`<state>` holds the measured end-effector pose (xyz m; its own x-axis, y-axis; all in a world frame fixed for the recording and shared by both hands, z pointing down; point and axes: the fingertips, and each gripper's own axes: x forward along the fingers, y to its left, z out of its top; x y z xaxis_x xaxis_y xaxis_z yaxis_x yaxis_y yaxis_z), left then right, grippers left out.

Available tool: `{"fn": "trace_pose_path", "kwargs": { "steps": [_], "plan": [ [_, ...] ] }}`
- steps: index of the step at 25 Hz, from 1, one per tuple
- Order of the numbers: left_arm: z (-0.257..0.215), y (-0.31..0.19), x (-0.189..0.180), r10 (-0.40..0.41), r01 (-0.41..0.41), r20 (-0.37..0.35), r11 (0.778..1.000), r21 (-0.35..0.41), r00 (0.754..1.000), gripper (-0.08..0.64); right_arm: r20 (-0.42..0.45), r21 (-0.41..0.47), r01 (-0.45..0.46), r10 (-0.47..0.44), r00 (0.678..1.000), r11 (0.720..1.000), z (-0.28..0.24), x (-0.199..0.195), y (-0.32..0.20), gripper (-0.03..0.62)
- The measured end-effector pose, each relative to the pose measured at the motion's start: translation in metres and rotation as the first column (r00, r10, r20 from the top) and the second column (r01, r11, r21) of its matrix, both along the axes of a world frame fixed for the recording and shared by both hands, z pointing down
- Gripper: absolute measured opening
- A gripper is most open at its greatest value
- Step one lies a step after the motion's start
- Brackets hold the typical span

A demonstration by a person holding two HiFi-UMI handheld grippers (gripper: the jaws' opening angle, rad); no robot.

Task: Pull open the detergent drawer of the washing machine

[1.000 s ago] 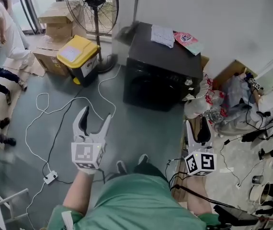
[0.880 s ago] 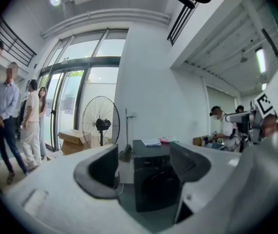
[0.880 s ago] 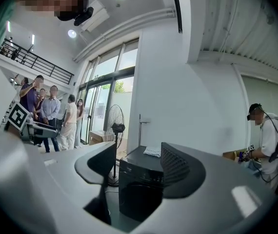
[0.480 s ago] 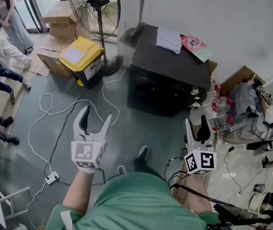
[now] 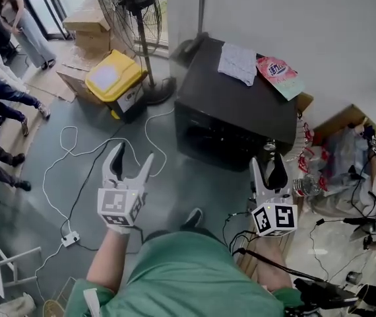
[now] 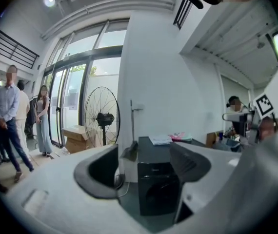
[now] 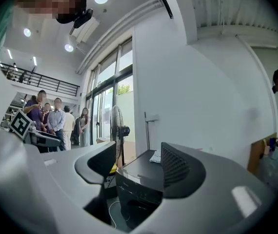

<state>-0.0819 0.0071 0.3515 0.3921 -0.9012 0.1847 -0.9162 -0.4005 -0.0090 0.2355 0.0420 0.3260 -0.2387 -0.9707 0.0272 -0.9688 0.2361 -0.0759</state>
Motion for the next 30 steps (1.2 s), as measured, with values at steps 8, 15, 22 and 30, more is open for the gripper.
{"fn": "trace_pose_path", "kwargs": {
  "steps": [8,15,22,30],
  "plan": [
    [0.018,-0.039,0.035,-0.010,0.010,0.000,0.998,-0.054,1.000,0.331,0.045,-0.019,0.031,-0.030,0.999,0.999,0.017,0.034,-0.050,0.272],
    [0.053,-0.083,0.039,0.056,-0.063,-0.056,0.990,-0.125,0.997,0.331,0.049,-0.049,0.002,0.000,0.999,0.999,0.028,0.034,-0.077,0.272],
    [0.117,-0.137,0.057,0.250,-0.310,-0.251,0.920,-0.238,0.935,0.331,0.002,-0.053,-0.082,0.082,0.997,0.995,0.021,0.032,-0.100,0.272],
    [0.209,-0.176,0.091,0.506,-0.633,-0.390,0.686,-0.360,0.770,0.333,-0.036,-0.086,-0.179,0.176,0.984,0.980,0.023,0.007,-0.129,0.272]
  ]
}}
